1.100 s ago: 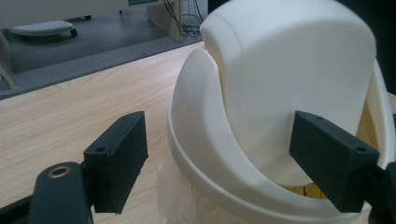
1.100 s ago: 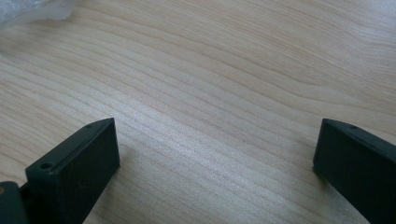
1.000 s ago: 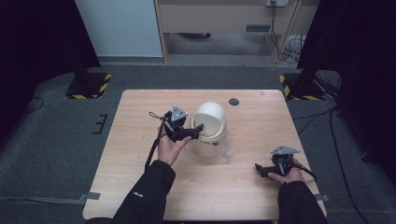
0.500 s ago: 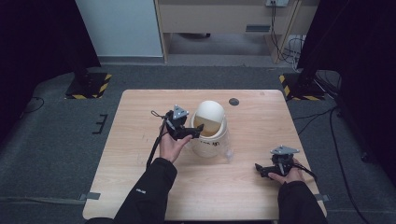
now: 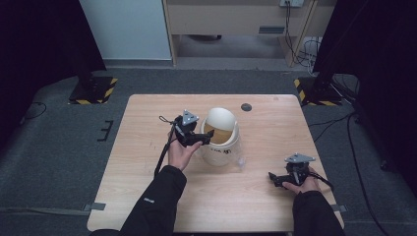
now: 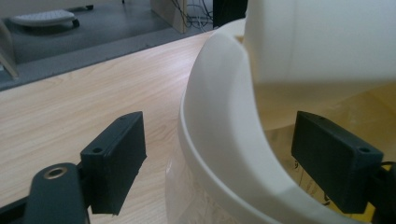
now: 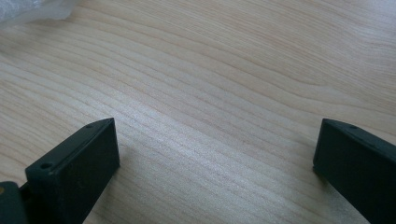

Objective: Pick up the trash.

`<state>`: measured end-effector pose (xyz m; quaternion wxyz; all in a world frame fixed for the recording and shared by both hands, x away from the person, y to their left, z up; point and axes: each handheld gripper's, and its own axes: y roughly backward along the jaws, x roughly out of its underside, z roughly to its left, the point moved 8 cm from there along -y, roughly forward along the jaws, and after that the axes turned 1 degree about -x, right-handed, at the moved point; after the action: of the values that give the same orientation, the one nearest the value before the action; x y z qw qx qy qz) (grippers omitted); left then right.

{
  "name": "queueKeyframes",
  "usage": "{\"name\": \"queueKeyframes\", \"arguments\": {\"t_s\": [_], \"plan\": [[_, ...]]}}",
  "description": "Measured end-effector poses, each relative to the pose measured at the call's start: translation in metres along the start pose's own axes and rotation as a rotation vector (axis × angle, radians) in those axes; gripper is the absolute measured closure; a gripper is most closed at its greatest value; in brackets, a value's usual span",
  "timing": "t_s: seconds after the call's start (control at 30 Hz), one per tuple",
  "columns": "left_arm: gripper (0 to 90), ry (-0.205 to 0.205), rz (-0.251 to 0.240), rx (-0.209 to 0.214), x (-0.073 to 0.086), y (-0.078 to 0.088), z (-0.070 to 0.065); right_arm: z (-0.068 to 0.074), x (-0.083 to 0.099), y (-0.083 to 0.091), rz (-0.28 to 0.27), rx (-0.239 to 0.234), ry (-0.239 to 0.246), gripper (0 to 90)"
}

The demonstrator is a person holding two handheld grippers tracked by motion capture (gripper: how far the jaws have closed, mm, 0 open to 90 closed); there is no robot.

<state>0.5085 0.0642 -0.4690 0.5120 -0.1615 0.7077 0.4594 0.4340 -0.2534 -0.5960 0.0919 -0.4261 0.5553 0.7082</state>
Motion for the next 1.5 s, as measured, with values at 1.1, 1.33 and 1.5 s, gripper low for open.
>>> {"name": "queueKeyframes", "arguments": {"t_s": [1.1, 1.33, 1.5], "plan": [[17.9, -0.051, -0.067, 0.033, 0.031, 0.111, 0.014, 0.0, 0.0, 0.0, 0.0, 0.0, 0.0, 0.6], [17.9, -0.025, -0.037, 0.034, 0.069, 0.129, 0.018, 0.0, 0.0, 0.0, 0.001, -0.001, 0.002, 0.6], [18.1, 0.005, -0.014, 0.033, 0.094, 0.138, 0.022, 0.001, 0.0, 0.0, 0.0, -0.003, 0.003, 0.6]]}}
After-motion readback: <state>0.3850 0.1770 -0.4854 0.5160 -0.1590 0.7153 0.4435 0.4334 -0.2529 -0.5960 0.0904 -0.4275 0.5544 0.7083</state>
